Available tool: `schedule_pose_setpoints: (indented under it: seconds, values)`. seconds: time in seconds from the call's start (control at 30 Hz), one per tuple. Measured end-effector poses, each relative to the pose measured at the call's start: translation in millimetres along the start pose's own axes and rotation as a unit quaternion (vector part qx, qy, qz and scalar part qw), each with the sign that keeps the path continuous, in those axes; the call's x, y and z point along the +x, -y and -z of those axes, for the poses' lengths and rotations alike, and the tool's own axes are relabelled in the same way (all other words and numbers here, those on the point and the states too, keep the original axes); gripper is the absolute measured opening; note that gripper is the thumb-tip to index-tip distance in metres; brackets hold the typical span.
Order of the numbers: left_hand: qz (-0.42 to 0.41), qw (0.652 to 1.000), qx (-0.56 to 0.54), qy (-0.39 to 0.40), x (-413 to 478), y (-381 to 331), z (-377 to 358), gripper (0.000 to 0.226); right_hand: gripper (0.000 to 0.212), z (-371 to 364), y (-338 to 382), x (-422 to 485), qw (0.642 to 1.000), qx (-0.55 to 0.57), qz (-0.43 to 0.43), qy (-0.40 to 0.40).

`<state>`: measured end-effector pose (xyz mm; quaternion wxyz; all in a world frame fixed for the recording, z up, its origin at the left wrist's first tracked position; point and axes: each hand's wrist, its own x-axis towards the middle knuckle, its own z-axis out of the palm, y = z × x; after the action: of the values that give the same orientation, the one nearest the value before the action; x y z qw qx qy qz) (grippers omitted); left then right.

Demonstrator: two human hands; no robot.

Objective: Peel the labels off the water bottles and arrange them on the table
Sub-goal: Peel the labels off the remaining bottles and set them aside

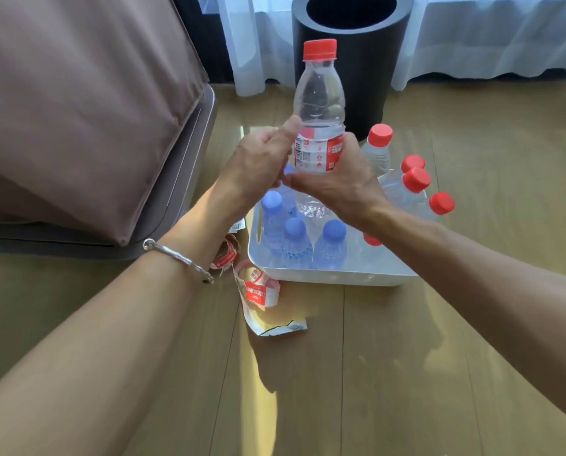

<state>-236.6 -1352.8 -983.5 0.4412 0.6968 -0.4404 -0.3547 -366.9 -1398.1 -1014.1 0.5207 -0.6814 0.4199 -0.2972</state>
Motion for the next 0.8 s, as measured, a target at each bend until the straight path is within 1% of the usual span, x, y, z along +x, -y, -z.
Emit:
schedule_pose_setpoints:
  seconds: [0.07, 0.1, 0.17, 0.27, 0.37, 0.47, 0.57, 0.63, 0.7, 0.8]
  values:
    - [-0.004, 1.0, -0.019, 0.014, -3.8, -4.4, -7.2, 0.039, 0.078, -1.2, -3.2, 3.9, 1.0, -0.023, 0.001, -0.011]
    - [0.0, 1.0, -0.029, 0.007, -4.9, -5.4, -10.1, 0.038, 0.08, -1.2, -4.2, 3.6, 0.999, -0.031, 0.004, -0.016]
    - [0.017, 0.999, -0.051, 0.007, -7.2, -4.4, -14.7, 0.033, 0.076, 0.5, -4.2, 1.4, 0.999, -0.039, 0.009, -0.027]
    - [0.067, 0.994, -0.083, 0.027, -11.1, -3.5, -16.8, 0.026, 0.068, 2.9, -4.6, -1.0, 0.997, -0.058, 0.031, -0.033]
    - [0.106, 0.987, -0.115, 0.03, -13.4, -5.0, -16.3, 0.018, 0.071, -0.7, -6.9, -0.4, 0.997, -0.067, 0.043, -0.024]
    - [0.129, 0.988, -0.09, 0.011, -14.6, -7.3, -15.8, 0.012, 0.074, -4.2, -8.9, -2.0, 0.995, -0.091, 0.045, -0.022]
    - [0.148, 0.988, -0.049, -0.004, -14.3, -11.2, -13.4, 0.019, 0.065, -4.7, -9.0, -3.7, 0.99, -0.128, 0.052, -0.029]
    - [0.157, 0.987, -0.019, 0.0, -13.8, -12.1, -9.8, 0.02, 0.059, -3.7, -8.9, -4.3, 0.985, -0.159, 0.062, -0.032]
    - [0.162, 0.987, -0.005, 0.0, -13.3, -12.2, -7.4, 0.02, 0.058, -2.8, -9.1, -4.1, 0.981, -0.18, 0.064, -0.033]
    - [0.151, 0.988, -0.006, -0.021, -10.8, -12.1, -7.0, 0.018, 0.059, -2.4, -8.1, -5.7, 0.98, -0.188, 0.062, -0.022]
